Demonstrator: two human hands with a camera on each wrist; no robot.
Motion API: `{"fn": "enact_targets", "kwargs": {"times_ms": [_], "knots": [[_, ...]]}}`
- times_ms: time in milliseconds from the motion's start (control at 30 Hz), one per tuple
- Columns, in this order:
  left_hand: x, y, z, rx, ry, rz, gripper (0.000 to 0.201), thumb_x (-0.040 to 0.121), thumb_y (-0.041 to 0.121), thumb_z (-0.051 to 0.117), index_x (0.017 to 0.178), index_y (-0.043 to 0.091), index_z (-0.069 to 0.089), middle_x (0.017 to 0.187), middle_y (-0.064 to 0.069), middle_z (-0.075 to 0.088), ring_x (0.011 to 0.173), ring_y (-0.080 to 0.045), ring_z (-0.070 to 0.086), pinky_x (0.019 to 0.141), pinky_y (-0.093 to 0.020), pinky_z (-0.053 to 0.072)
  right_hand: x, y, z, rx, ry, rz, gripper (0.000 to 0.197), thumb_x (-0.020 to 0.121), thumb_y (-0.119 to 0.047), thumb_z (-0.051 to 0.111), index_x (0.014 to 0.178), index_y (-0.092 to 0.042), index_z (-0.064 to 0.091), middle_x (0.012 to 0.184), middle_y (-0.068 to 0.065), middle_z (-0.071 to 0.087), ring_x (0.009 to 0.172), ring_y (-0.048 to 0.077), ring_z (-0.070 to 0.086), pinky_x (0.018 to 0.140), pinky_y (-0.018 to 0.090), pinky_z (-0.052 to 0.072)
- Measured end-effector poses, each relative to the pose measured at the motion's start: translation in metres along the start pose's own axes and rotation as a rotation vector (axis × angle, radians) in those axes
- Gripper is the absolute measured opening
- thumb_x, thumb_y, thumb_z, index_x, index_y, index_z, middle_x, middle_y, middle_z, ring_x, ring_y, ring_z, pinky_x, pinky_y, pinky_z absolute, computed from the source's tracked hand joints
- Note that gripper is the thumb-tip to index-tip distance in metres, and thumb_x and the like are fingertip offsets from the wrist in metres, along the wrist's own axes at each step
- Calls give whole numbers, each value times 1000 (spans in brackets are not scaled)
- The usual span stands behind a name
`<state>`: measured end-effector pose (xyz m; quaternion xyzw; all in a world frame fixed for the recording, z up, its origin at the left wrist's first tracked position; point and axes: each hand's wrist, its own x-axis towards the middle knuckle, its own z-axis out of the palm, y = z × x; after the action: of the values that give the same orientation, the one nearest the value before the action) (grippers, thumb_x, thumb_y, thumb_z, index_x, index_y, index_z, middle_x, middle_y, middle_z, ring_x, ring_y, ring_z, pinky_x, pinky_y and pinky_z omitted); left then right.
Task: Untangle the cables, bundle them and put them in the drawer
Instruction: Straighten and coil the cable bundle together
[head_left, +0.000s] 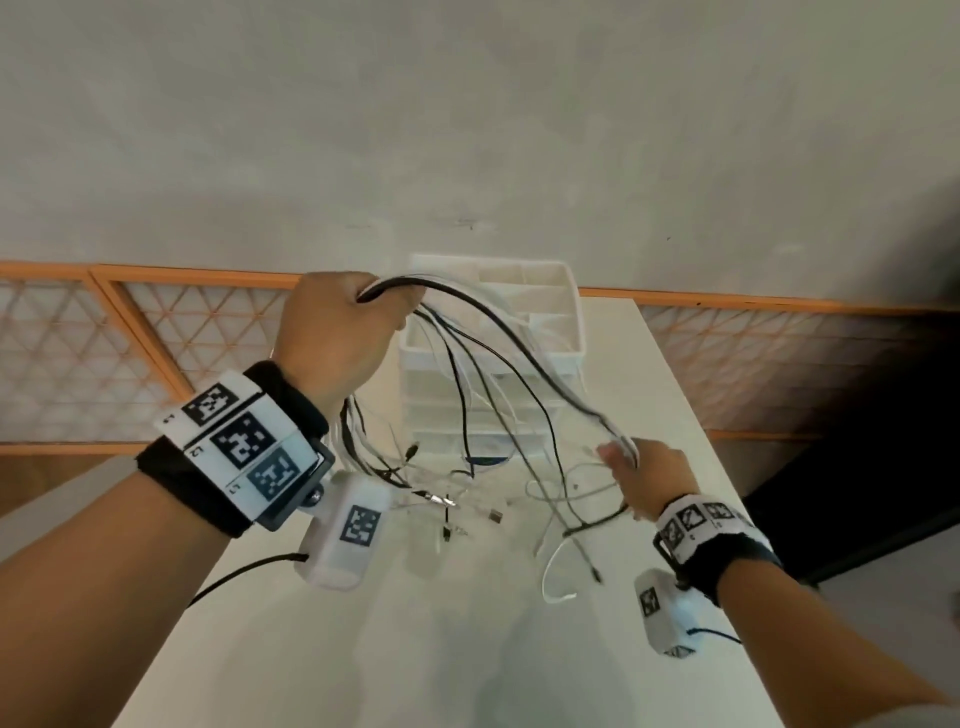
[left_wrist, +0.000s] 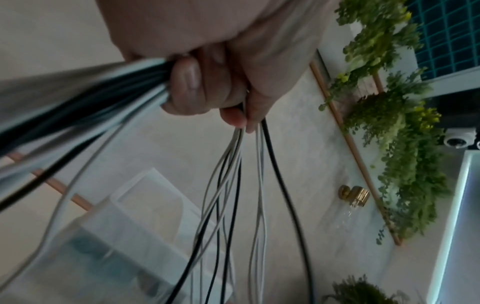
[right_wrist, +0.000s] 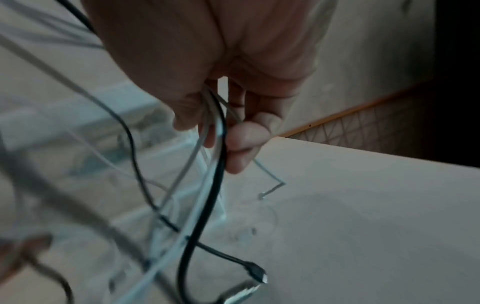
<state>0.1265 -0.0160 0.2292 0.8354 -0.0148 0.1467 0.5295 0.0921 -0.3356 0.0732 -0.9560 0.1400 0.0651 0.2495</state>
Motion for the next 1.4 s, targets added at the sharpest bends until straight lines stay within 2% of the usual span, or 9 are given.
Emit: {"fn": "enact_targets", "kwargs": {"times_ms": [233,367,500,633,800,967,1167,1300,1400], "knots": [[-4,-22,5,229,-46,-134,45,89,46,64,54,18,60,47,1,47,51,-22,46,55,-31,31,-4,-42,-60,872,346,-127,19,97,-16,56,84,-22,68,82,4,67,82,23,64,79,38,52],[2,-28,-4,30,104,-246,42,86,42,69,53,18,60,36,7,44,48,-21,41,62,-36,37,-9,-22,-59,468,427,-101,10,90,-20,70,84,-23,63,75,-1,62,68,19,54,61,30,40],[5,-23,-8,-113,167,-231,35,82,32,73,54,15,60,40,6,43,37,-10,34,58,-32,32,-12,17,-12,19,295,0,9,89,-13,64,98,-11,64,87,12,63,87,35,64,70,31,40],[-1,-16,0,-204,147,-208,36,84,26,72,54,14,57,32,9,36,31,-7,29,53,-28,27,-16,29,33,-192,95,28,28,83,-12,58,110,-22,58,110,8,62,99,36,63,79,39,48],[3,-9,-2,-285,127,-167,36,83,29,72,54,15,56,34,9,26,33,-10,21,50,-27,20,-14,22,43,-91,130,74,35,91,-19,58,124,-31,55,137,-2,48,102,36,64,86,40,51],[-5,-18,4,12,-88,-60,43,88,44,67,57,16,60,32,8,38,34,-9,34,53,-29,29,-5,-18,-6,480,136,38,20,101,-21,47,101,-30,65,91,10,71,74,34,73,74,48,62],[-10,-32,8,407,-211,-54,47,92,48,58,64,11,64,54,-1,54,58,-23,54,51,-29,30,-18,-67,-54,930,334,-169,27,102,-23,42,110,-41,62,104,2,71,81,27,70,71,44,59],[-8,-34,-1,309,-52,-147,45,91,47,60,57,18,60,52,1,52,56,-23,51,51,-29,31,-19,-51,-55,779,309,-208,44,101,-22,43,130,-55,52,95,-2,72,48,17,55,46,28,46],[-1,-29,-10,141,96,-179,42,89,41,65,55,18,59,48,4,49,50,-20,46,58,-29,37,-18,-21,-31,376,228,-190,33,87,-40,52,117,-51,62,103,-6,74,87,19,72,79,32,57]]}}
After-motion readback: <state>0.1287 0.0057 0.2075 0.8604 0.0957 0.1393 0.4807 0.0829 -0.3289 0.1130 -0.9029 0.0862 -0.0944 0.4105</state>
